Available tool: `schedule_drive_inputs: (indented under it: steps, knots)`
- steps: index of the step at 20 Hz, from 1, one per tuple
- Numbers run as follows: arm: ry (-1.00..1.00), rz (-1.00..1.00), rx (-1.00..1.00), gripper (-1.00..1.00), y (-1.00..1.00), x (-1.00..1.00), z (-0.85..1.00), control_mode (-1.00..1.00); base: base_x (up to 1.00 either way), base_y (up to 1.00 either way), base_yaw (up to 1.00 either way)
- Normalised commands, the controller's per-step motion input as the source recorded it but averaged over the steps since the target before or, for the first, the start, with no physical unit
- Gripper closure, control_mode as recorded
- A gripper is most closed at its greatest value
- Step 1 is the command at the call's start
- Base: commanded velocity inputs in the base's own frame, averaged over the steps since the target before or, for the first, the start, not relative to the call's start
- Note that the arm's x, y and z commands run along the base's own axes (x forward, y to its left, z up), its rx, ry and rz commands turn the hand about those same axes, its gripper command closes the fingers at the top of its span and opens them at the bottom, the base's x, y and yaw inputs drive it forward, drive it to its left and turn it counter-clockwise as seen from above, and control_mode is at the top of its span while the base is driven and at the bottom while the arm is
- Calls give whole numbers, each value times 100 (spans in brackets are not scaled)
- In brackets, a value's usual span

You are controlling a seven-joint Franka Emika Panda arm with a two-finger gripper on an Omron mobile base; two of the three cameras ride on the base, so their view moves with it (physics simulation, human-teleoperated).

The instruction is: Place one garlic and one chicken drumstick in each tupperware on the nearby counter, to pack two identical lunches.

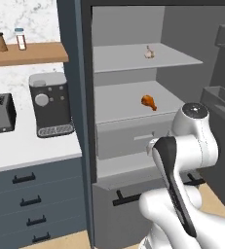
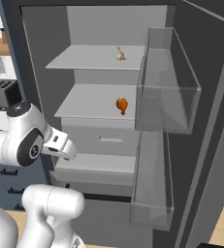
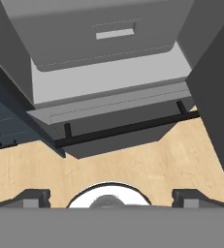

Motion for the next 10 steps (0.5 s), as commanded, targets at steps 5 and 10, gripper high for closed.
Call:
schedule_drive_inputs:
  steps: [5,10]
  knots:
    - [0,0,0,-100,0,0,0,100,17,-32,-5]
    - [0,0,0,-100,0,0,0,100,33,-25,-10]
